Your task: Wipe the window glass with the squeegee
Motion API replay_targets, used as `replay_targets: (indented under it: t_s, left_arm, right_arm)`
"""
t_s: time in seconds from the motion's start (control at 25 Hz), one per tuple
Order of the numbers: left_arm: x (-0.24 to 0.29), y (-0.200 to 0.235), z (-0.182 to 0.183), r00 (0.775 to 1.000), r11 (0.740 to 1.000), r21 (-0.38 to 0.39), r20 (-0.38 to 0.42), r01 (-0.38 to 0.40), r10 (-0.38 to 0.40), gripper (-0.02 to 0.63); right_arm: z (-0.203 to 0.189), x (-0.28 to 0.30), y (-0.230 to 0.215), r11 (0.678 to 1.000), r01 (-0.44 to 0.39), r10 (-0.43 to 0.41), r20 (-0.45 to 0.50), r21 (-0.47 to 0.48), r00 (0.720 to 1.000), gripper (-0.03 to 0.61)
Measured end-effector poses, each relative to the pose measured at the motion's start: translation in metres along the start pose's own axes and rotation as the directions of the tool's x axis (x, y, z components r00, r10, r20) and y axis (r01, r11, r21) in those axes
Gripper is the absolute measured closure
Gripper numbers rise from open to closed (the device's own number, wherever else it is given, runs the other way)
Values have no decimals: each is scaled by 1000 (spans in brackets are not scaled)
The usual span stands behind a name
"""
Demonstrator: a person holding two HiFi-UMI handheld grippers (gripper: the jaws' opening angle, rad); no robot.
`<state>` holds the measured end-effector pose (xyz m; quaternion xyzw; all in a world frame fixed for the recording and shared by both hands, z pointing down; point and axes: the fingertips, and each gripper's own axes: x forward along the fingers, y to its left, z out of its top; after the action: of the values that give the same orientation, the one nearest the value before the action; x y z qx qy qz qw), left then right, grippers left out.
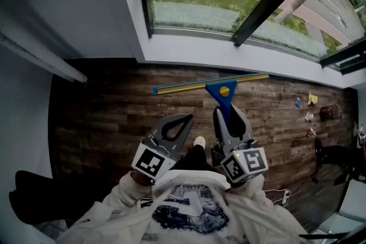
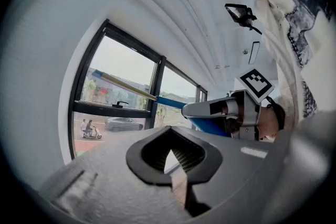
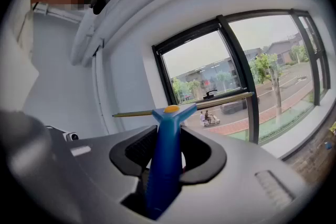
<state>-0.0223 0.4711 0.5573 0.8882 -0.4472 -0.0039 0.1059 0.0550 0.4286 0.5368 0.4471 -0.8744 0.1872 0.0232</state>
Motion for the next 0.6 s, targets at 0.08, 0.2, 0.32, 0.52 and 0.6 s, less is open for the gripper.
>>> replay_targets:
  t_s: [0.08,0.2,0.32,0.52,0.6]
  left_arm:
    - [13,-3,3,1000,1000,26,12,4,-4,615]
    - [29,-10,11,999,998,63,43,-8,5,615]
    - [51,-18,27,998,990,137,50,-43,36,617]
    - [90,-29,55,996,974,216,71,-65,50,617]
    - [100,-35,61,996,970,235,83,-60,42,617]
  right_arm:
    - [3,3,-11,1000,-10,10,6,-1,1000,436]
    - [9,2,-26,1000,-23,23,25,-10,999,436]
    - [27,-2,-45,999,-31,32,64,-15,997,436]
    - [54,-11,-80,999,-22,25,120,-29,992,436]
    - [56,-15,-93,1000,-11,13,133,-18,991,436]
